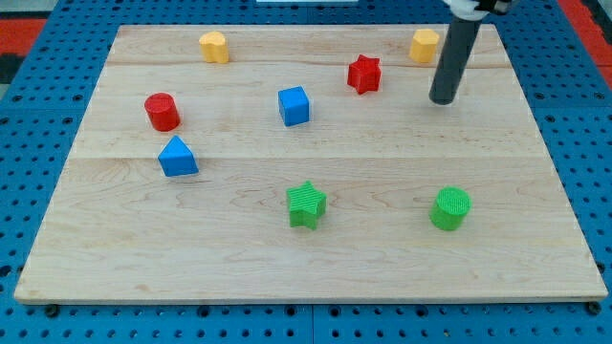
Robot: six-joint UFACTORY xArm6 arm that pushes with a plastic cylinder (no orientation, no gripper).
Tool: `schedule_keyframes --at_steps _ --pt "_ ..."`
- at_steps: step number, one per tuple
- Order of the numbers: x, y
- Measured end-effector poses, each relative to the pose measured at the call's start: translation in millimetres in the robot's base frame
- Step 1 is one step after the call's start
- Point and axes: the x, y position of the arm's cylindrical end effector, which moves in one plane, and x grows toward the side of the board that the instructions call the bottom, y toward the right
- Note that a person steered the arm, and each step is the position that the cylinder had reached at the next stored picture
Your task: Place the red star in between the yellow heart and yellow hexagon
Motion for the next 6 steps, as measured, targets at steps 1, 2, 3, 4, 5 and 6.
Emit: schedule_keyframes --at_steps 1,2,3,4,5,6 --pt "-9.2 -50.7" --pt "-31.3 -78.4" --pt "-56.4 -101.8" --pt "-78.3 -110.2" --pt "-61.4 -108.4" --pt "-28.0 -119.4"
